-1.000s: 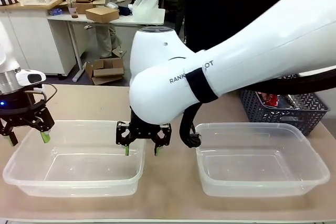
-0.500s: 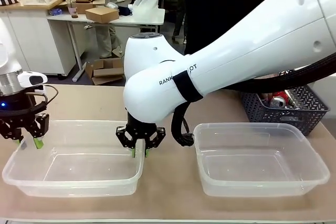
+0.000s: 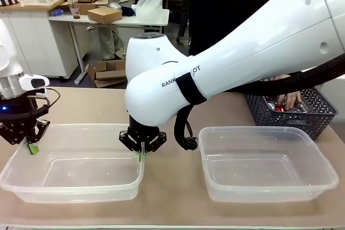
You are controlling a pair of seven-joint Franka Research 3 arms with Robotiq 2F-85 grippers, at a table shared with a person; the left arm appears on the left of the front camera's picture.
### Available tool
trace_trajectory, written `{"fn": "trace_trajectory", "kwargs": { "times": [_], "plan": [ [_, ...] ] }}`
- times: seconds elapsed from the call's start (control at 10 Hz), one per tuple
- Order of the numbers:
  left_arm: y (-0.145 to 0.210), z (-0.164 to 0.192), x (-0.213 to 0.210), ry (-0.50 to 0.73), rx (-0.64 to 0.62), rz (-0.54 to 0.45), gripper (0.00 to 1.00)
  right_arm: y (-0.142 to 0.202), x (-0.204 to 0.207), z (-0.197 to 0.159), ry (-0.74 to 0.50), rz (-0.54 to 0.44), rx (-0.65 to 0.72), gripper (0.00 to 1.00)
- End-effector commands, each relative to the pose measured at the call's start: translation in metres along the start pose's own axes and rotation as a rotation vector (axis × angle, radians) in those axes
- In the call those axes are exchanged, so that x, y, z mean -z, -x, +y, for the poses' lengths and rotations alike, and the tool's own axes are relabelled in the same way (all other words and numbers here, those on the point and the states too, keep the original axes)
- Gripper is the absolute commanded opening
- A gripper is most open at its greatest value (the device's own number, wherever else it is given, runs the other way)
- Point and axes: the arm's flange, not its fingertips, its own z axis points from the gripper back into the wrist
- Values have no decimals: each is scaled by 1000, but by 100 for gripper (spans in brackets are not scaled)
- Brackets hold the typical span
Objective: Sort the waste into each basket.
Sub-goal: Pick up the Organizing box on the left side of the table and lift it.
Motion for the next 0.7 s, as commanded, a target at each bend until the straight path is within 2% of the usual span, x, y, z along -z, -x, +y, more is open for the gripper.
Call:
{"fn": "trace_trajectory", "kwargs": {
  "times": [0.0, 0.2, 0.4, 0.6],
  "plan": [
    [29, 3, 16, 51, -47, -12, 0, 1, 1, -3, 40, 0, 40, 0],
    [38, 9, -17, 161, -73, -36, 0, -4, -21, -20, 57, 20, 59, 0],
    [54, 7, -78, 134, -83, -141, 0, -10, -75, -48, 37, 82, 89, 0],
    [53, -5, -145, 126, -75, -190, 0, 1, -145, -69, 16, 139, 127, 0]
  ]
}}
